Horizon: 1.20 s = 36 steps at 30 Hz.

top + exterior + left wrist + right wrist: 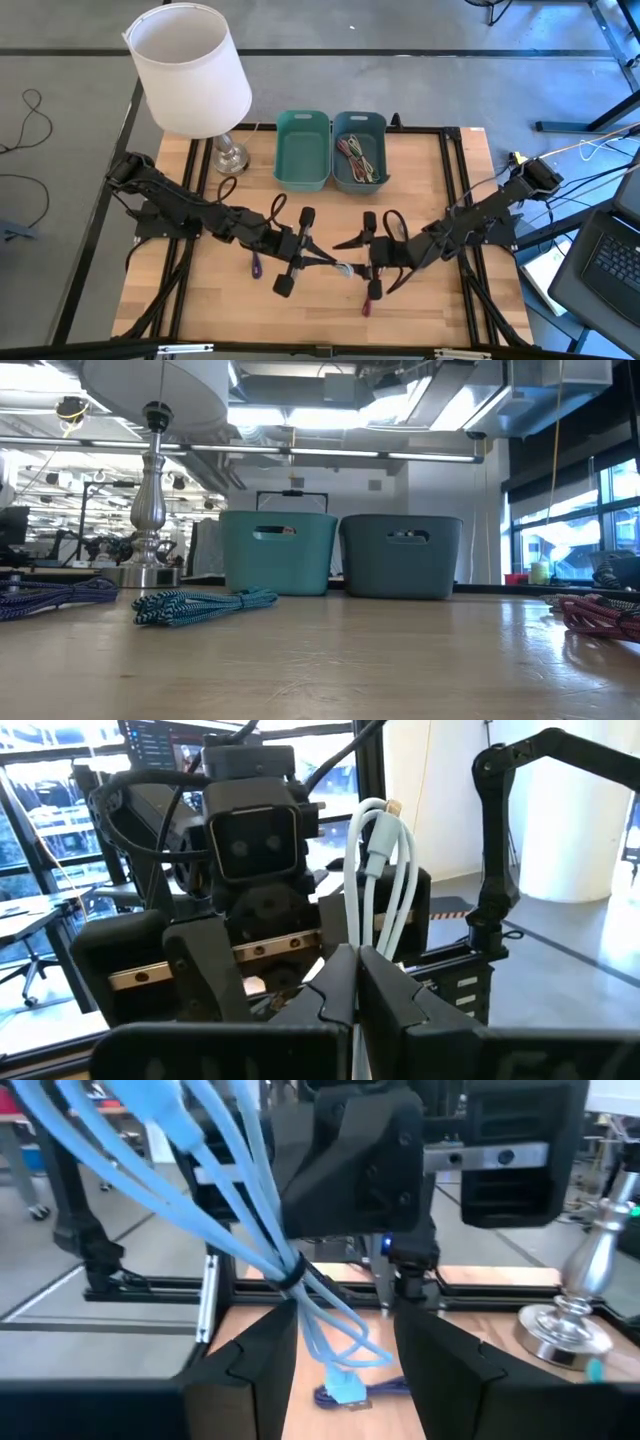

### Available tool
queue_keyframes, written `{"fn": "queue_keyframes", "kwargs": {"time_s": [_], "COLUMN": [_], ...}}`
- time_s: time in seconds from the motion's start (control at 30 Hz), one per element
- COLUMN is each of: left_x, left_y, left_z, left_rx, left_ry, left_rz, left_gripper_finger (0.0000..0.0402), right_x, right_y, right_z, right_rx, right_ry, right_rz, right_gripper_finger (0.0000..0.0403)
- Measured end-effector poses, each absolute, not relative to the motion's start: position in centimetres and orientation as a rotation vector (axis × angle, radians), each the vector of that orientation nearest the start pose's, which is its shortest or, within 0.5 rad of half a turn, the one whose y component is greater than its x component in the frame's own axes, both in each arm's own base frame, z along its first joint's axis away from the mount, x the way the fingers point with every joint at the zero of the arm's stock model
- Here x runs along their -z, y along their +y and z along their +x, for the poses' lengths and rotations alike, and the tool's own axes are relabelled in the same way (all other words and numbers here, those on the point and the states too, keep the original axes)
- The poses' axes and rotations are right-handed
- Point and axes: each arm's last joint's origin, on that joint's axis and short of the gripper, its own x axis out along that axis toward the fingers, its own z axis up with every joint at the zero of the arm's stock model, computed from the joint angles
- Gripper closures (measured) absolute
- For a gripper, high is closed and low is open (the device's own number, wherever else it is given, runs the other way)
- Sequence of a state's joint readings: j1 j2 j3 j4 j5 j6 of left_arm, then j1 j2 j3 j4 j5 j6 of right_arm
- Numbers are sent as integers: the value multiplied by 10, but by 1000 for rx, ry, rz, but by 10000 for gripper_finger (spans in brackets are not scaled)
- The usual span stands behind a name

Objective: Pick and place USB-C Cables
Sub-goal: Put the light blue charger cable into the blue bin

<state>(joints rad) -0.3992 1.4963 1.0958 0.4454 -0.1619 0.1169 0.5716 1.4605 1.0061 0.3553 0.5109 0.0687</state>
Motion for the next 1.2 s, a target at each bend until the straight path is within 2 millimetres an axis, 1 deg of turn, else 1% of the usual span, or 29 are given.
{"fn": "queue_keyframes", "kwargs": {"time_s": [0.3,0.57,0.6,0.67,0.73,0.8,0.83,1.03,1.13,1.2], "left_x": [-331,-331,-331,-331,-331,-331,-331,-330,-328,-328], "left_y": [-129,-129,-129,-129,-129,-129,-129,-130,-132,-136], "left_z": [320,320,320,320,320,320,320,320,319,318], "left_rx": [232,233,233,232,232,233,237,239,244,244], "left_ry": [-57,-57,-57,-57,-57,-58,-58,-45,-29,-30], "left_rz": [105,105,105,105,104,105,104,109,153,167], "left_gripper_finger": [400,400,400,400,400,400,400,395,374,348], "right_x": [-306,-293,-292,-291,-291,-291,-291,-289,-289,-290], "right_y": [169,175,175,175,174,174,174,173,172,172], "right_z": [285,297,298,299,299,299,299,300,298,298], "right_rx": [-133,-133,-132,-121,-111,-111,-110,-85,-84,-76], "right_ry": [64,52,54,48,45,45,44,59,72,70], "right_rz": [66,50,45,42,27,10,-3,-15,-22,-22], "right_gripper_finger": [231,234,241,266,311,369,383,396,397,397]}}
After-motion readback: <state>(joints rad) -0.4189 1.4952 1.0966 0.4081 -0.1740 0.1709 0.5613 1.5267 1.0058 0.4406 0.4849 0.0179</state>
